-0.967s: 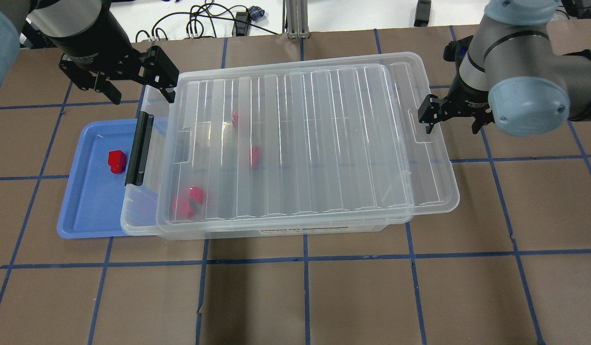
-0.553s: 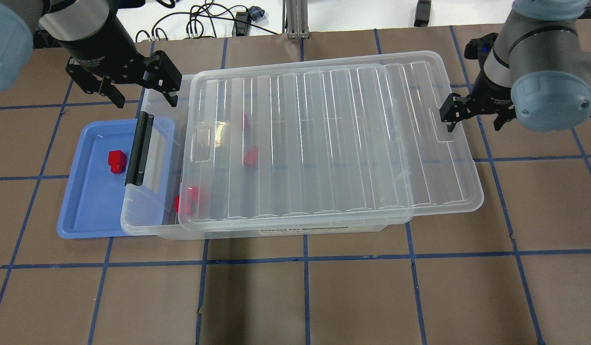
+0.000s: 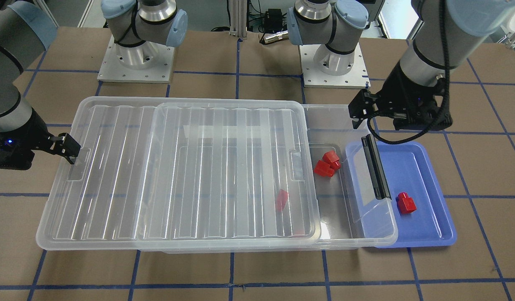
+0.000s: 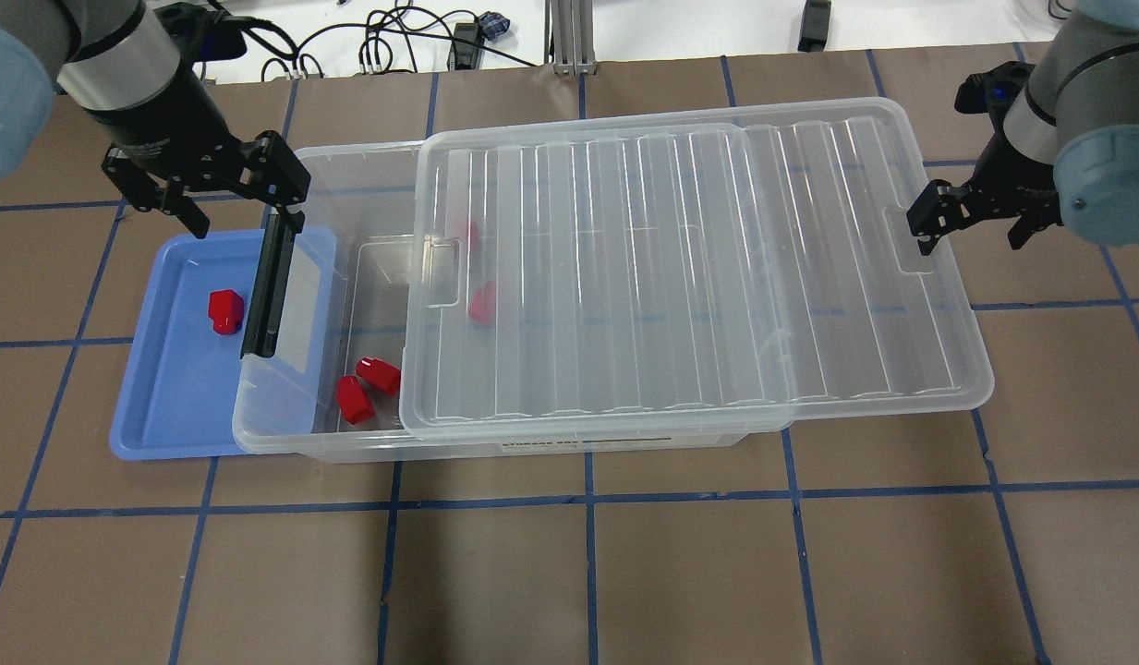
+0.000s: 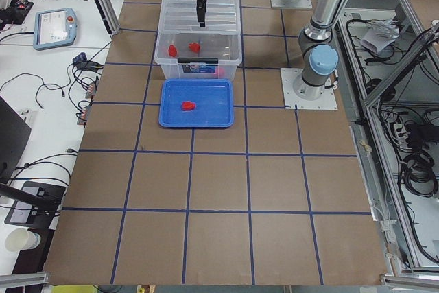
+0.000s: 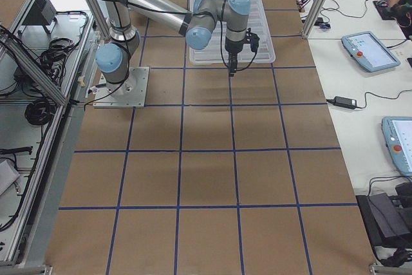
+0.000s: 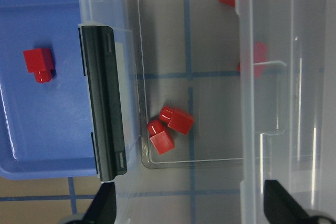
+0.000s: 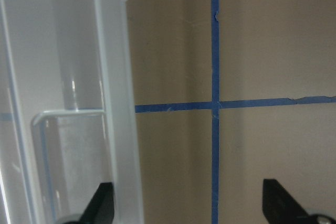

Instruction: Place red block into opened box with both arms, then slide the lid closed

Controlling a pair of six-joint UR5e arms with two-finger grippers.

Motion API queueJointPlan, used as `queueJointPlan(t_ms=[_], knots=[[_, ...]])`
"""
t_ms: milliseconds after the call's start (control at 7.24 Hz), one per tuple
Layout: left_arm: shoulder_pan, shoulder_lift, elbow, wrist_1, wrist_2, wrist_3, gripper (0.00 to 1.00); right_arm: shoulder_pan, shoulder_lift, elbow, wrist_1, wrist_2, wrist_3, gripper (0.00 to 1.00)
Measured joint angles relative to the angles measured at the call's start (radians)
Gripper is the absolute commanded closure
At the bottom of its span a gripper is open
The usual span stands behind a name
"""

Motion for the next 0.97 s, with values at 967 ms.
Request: queueJointPlan(t_ms=[967], knots=[[0.24, -0.137, -0.134, 0.213, 0.005, 0.376, 0.0, -0.051, 0.012, -0.039, -0.001, -0.036, -0.105, 0.0]])
